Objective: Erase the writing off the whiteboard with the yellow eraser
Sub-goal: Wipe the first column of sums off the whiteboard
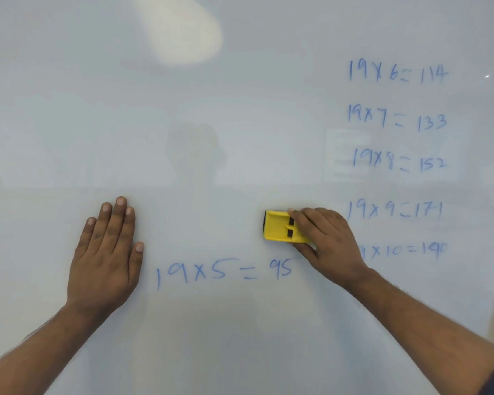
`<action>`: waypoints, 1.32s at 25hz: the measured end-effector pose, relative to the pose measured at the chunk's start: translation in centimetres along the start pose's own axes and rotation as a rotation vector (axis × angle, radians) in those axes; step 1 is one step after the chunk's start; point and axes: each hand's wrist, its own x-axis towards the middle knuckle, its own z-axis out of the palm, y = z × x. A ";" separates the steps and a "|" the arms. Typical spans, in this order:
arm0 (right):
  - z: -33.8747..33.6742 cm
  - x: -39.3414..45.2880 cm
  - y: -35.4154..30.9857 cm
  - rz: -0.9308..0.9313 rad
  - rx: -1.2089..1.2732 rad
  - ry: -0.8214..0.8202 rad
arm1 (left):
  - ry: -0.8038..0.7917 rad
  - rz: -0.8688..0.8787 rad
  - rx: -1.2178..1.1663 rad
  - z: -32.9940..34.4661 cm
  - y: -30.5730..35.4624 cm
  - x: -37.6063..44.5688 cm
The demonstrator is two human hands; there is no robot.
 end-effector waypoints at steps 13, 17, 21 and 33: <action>0.5 -5.3 0.3 -0.113 0.018 -0.109 | -0.003 -0.009 0.020 0.3 0.1 -1.5; 1.8 -4.3 -2.6 -0.030 0.061 -0.047 | 0.003 -0.019 0.018 0.4 0.1 -1.6; 2.4 -6.7 -3.9 -0.227 0.036 -0.136 | -0.005 -0.021 0.019 0.4 -0.1 -1.7; 2.5 -2.6 -6.3 -0.073 0.084 -0.051 | -0.015 -0.032 0.021 0.7 0.0 -2.1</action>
